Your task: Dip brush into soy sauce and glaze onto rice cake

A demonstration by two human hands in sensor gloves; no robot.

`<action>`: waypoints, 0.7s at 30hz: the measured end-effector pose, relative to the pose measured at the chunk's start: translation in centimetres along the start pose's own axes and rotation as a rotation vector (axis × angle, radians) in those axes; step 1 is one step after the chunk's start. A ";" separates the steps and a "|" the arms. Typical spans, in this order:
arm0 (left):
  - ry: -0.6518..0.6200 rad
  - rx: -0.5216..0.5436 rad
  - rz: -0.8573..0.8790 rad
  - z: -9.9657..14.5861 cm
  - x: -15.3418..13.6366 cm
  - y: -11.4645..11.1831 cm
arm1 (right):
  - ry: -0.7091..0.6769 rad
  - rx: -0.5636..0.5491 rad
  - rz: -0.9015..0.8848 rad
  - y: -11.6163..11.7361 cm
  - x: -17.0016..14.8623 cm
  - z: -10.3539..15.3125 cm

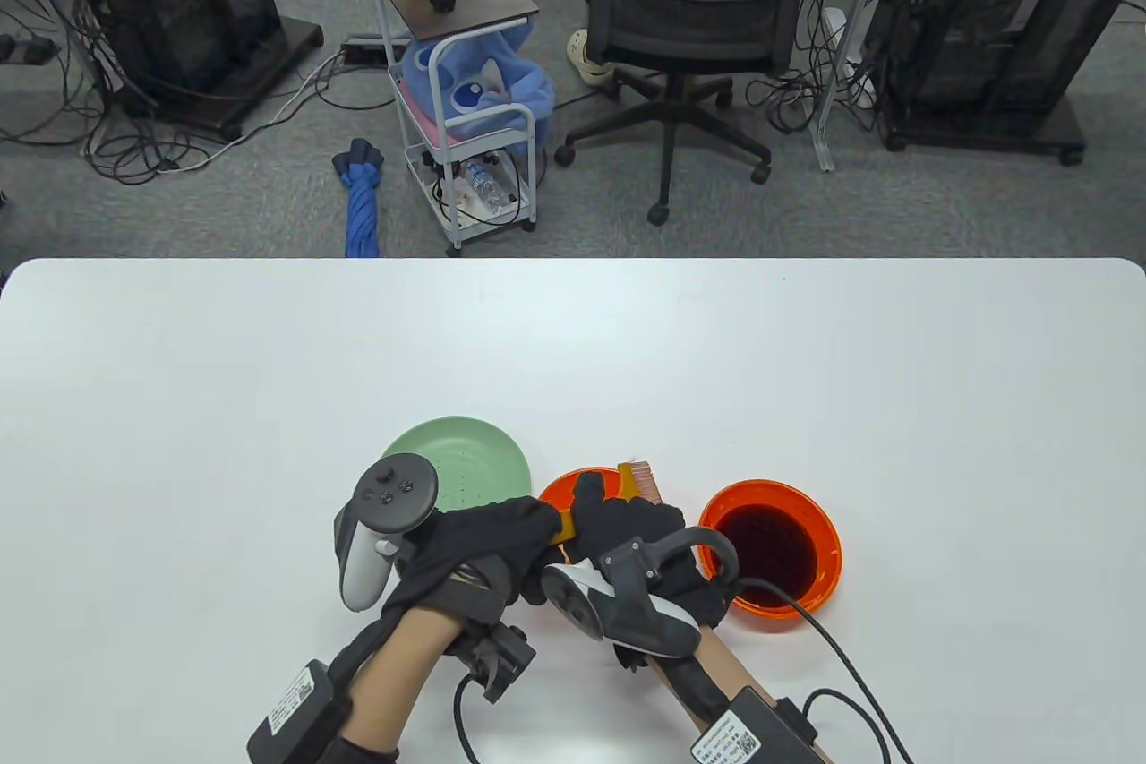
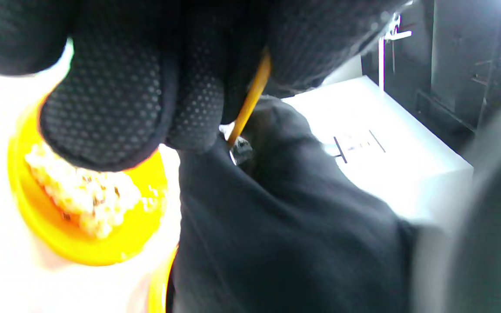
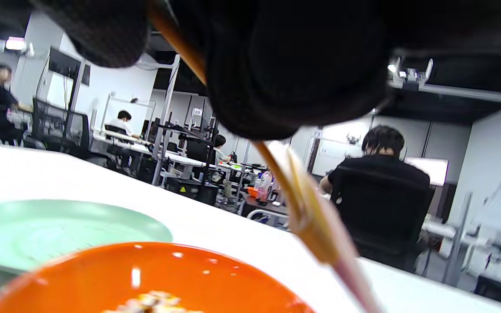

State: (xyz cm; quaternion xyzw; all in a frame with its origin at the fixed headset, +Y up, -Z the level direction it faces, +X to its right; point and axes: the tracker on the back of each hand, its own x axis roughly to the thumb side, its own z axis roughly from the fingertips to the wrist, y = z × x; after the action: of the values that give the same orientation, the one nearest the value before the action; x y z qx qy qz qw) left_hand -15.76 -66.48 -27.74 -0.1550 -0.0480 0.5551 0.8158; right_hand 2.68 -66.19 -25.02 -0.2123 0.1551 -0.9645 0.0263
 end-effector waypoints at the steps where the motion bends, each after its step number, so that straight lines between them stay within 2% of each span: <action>1: 0.007 0.052 -0.020 0.1 -0.1 0.6 | 0.028 0.001 -0.059 -0.3 -0.5 0.4; 3: 0.010 0.141 -0.059 0.2 -0.4 1.9 | 0.054 0.000 -0.120 -0.7 -1.7 1.0; 5: 0.025 0.186 -0.054 0.3 -0.9 3.3 | 0.078 -0.008 -0.152 -0.9 -3.2 1.5; 7: 0.040 0.252 -0.047 0.6 -1.8 5.6 | 0.137 -0.035 -0.165 -1.0 -6.1 2.4; 10: 0.062 0.357 -0.010 1.1 -3.4 8.9 | 0.234 -0.025 -0.194 -0.5 -10.2 3.8; 15: 0.146 0.459 0.069 1.5 -7.2 14.1 | 0.376 -0.018 -0.280 1.0 -15.9 6.3; 18: 0.201 0.506 0.095 1.5 -9.7 15.7 | 0.432 -0.029 -0.301 2.0 -18.1 7.3; 21: 0.271 0.503 0.104 1.2 -12.7 16.5 | 0.485 -0.015 -0.269 3.3 -19.9 8.1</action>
State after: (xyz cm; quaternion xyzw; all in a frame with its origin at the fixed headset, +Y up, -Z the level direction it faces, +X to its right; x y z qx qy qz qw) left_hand -35.59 -72.35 -30.50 -0.0230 0.2085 0.5649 0.7981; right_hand 24.06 -69.33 -27.05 0.0059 0.1345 -0.9807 -0.1416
